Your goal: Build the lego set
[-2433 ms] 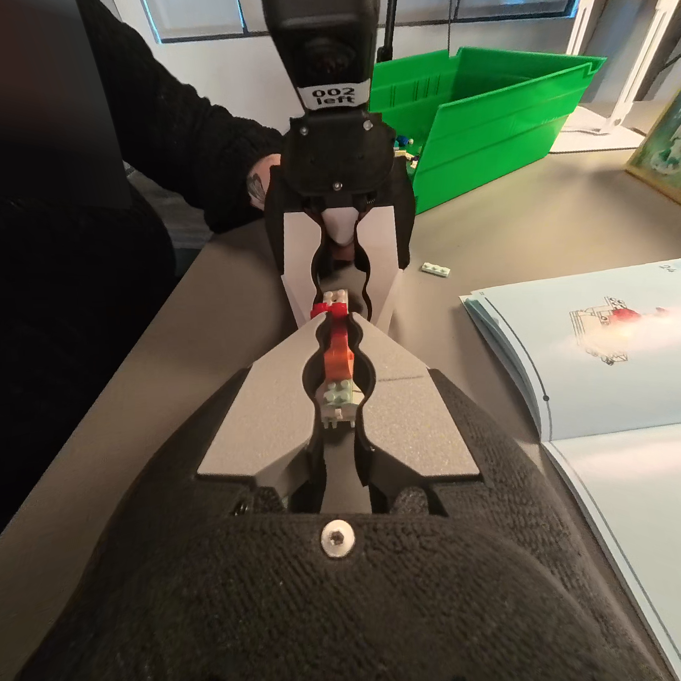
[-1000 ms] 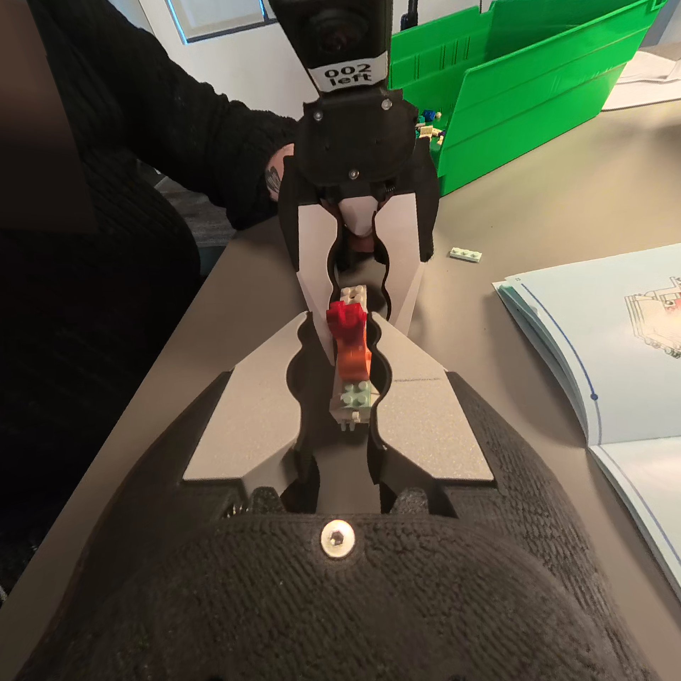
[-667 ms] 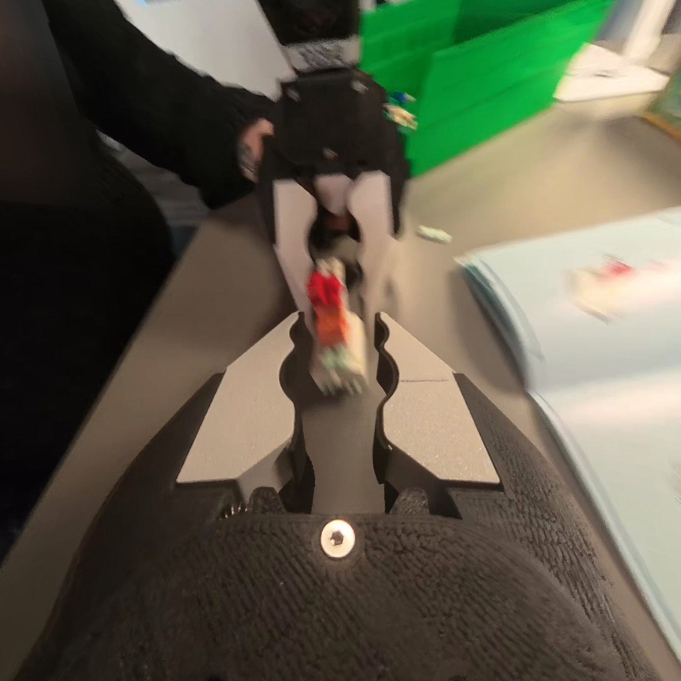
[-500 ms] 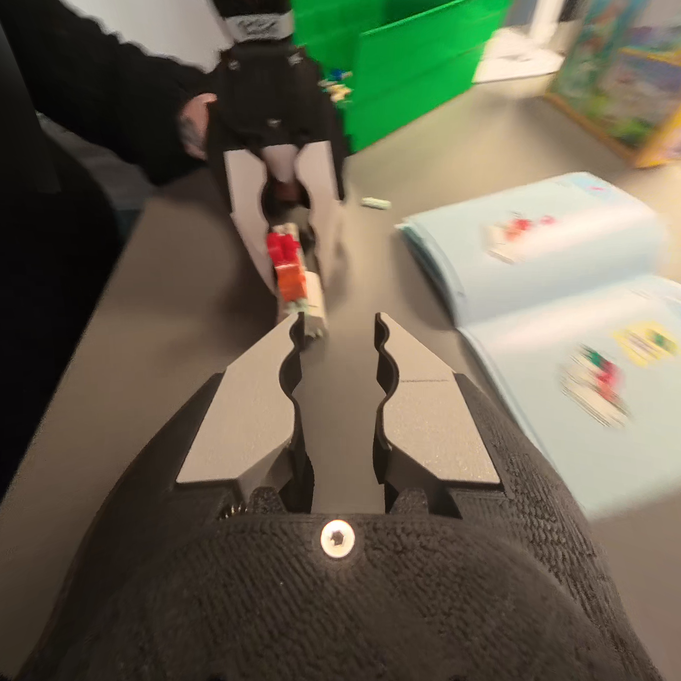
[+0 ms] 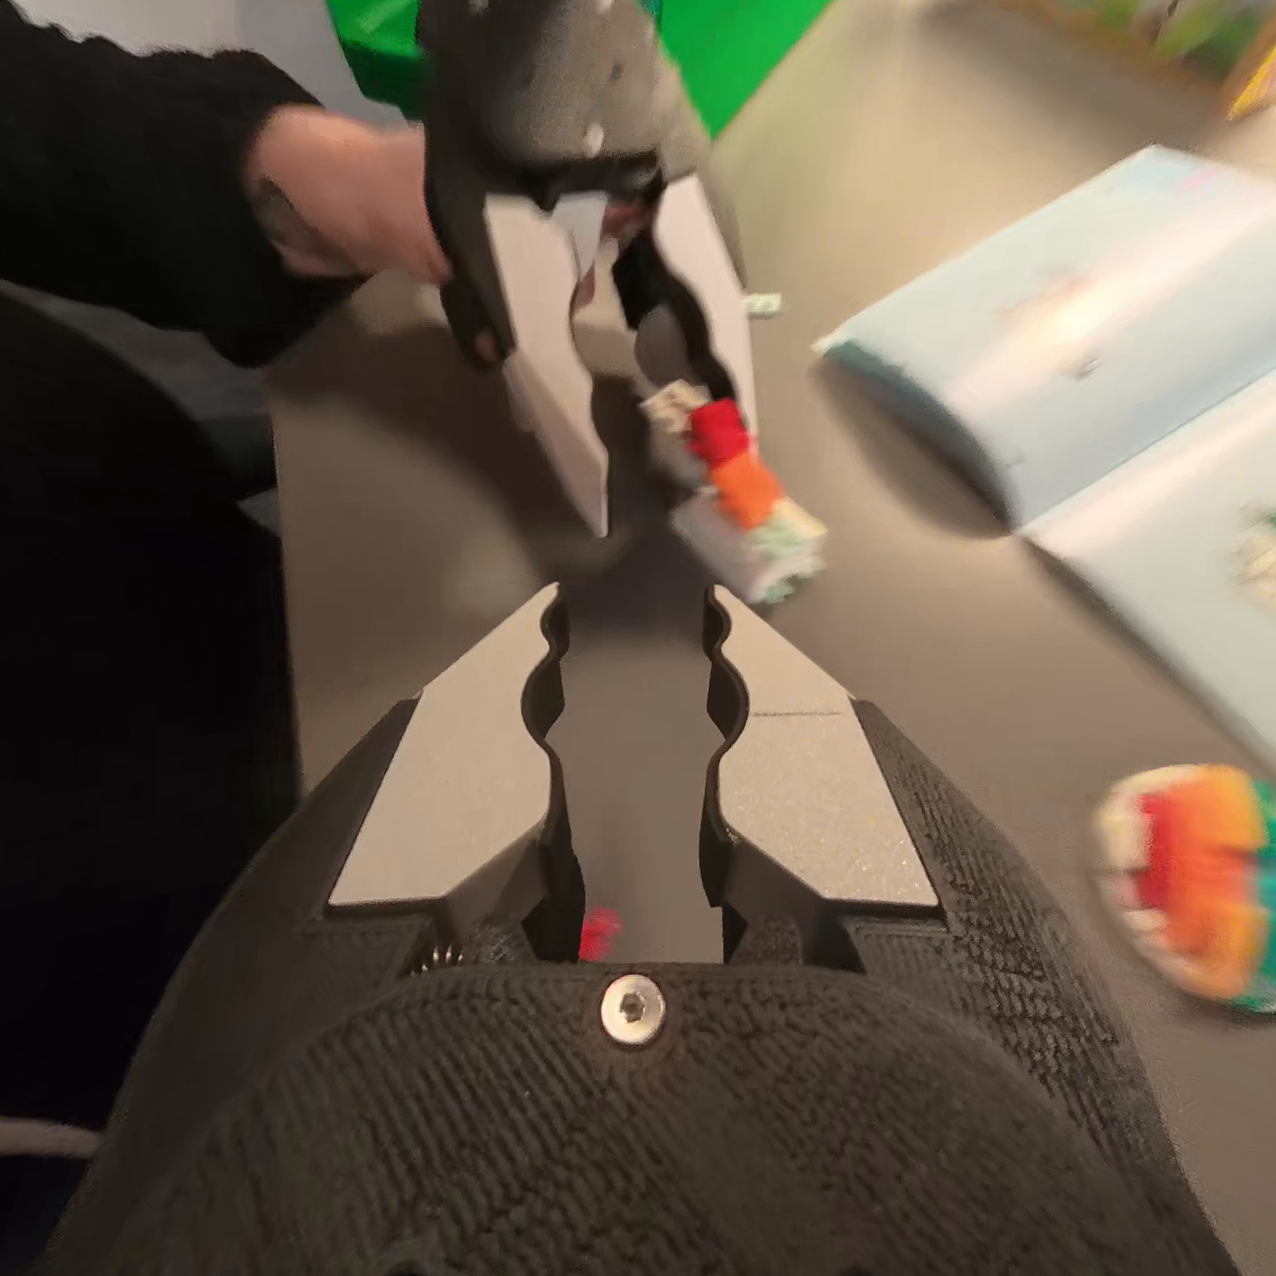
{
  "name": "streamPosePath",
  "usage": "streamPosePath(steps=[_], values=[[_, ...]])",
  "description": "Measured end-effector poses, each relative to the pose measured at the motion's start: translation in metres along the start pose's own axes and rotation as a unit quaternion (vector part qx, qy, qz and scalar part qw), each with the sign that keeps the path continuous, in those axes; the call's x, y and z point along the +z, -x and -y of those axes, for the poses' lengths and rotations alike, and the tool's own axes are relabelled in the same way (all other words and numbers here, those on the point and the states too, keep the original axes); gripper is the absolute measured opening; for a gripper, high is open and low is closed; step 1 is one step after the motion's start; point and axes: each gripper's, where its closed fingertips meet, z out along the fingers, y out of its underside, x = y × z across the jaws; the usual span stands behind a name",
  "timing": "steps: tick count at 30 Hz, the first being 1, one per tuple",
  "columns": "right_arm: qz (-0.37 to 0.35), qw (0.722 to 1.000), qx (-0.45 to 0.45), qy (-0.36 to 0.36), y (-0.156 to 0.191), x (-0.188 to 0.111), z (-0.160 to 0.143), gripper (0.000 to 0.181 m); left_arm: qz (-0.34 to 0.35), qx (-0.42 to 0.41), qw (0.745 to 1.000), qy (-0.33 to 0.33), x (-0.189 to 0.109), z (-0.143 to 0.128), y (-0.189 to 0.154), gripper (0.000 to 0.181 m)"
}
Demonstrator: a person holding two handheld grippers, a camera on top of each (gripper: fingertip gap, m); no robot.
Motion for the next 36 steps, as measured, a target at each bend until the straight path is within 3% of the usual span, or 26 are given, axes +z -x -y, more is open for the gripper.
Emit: streamPosePath(steps=[1, 5, 8, 12, 17, 20, 24, 27, 31, 34, 36], values=[[-0.017, 1.000, 0.007, 0.004, 0.003, 0.003, -0.002, 0.037, -0.018, -0.010, 1.000, 0.001, -0.001, 0.000, -0.005, 0.072], [-0.094, 0.993, 0.065, 0.002, 0.005, 0.012, -0.007, 0.038, -0.133, -0.008, 0.991, -0.018, -0.003, 0.007, -0.048, 0.072], [-0.144, 0.984, 0.100, 0.008, 0.006, 0.014, -0.016, 0.059, -0.187, 0.025, 0.982, -0.027, -0.005, 0.009, -0.073, 0.068], [-0.220, 0.966, 0.128, -0.037, 0.000, 0.009, -0.011, 0.080, -0.152, 0.071, 0.982, -0.086, -0.019, 0.026, -0.063, 0.064], [-0.289, 0.952, 0.092, -0.048, -0.016, 0.020, 0.001, 0.086, -0.093, 0.075, 0.979, -0.166, -0.035, 0.045, -0.040, 0.063], [-0.306, 0.947, 0.089, -0.035, -0.025, 0.019, -0.001, 0.081, -0.062, 0.082, 0.978, -0.182, -0.040, 0.048, -0.030, 0.062], [-0.346, 0.932, 0.105, -0.013, -0.044, -0.005, -0.018, 0.072, -0.041, 0.085, 0.976, -0.194, -0.042, 0.050, -0.022, 0.060], [-0.292, 0.946, 0.135, -0.033, -0.042, -0.001, -0.017, 0.071, -0.039, 0.086, 0.979, -0.182, -0.038, 0.046, -0.019, 0.061], [-0.273, 0.953, 0.132, -0.014, -0.049, 0.009, -0.021, 0.055, -0.029, 0.103, 0.981, -0.164, -0.033, 0.041, -0.016, 0.061], [-0.267, 0.958, 0.107, 0.009, -0.053, 0.015, -0.023, 0.025, -0.024, 0.120, 0.979, -0.162, -0.033, 0.040, -0.016, 0.063], [-0.256, 0.962, 0.091, 0.008, -0.052, 0.014, -0.020, 0.022, -0.022, 0.131, 0.978, -0.163, -0.033, 0.040, -0.017, 0.064]])
